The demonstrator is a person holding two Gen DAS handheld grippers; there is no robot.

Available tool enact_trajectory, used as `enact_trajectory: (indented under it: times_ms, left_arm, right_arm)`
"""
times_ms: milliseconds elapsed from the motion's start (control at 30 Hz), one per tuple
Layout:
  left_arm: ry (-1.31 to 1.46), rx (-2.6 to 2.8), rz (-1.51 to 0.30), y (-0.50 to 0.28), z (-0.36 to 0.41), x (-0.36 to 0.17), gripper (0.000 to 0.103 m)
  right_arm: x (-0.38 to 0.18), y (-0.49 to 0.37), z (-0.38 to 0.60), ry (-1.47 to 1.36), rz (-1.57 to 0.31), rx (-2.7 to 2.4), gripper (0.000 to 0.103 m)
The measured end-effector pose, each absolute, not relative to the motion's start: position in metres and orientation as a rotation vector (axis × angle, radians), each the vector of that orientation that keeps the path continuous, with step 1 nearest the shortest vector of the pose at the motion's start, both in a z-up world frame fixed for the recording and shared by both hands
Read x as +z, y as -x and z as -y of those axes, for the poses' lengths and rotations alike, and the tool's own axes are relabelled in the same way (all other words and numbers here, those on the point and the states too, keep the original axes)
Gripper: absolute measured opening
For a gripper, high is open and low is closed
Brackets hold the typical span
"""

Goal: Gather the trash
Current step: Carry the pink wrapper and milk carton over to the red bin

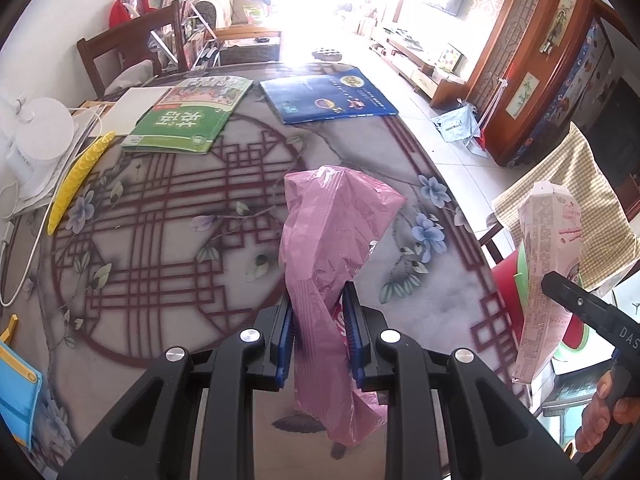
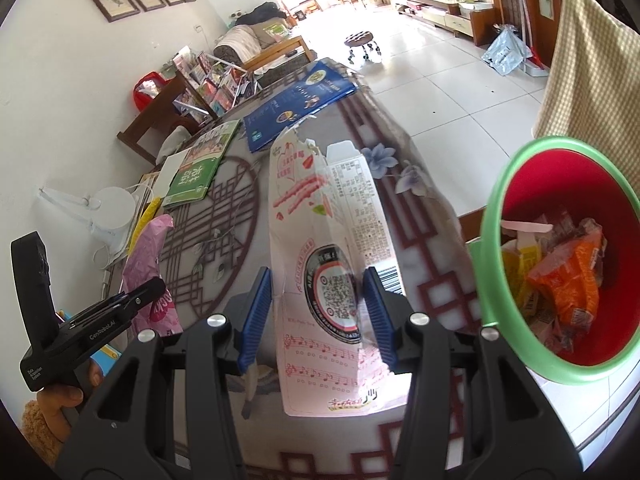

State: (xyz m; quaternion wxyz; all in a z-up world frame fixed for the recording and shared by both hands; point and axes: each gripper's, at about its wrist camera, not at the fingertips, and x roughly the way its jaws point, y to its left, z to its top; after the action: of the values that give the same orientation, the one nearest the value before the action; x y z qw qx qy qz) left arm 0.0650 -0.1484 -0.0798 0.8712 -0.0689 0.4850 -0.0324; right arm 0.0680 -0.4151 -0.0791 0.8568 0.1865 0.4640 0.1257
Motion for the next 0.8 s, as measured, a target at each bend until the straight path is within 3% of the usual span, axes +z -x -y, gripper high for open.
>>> enact_trajectory:
  times_ms: [800]
  left_arm:
    - [0.051,-0.236,-0.961,-0.071,0.256,-0.048,0.020]
  right_arm:
    - [-0.060,-0.048,0.501,-0.466,-0.877,0.152,0.046]
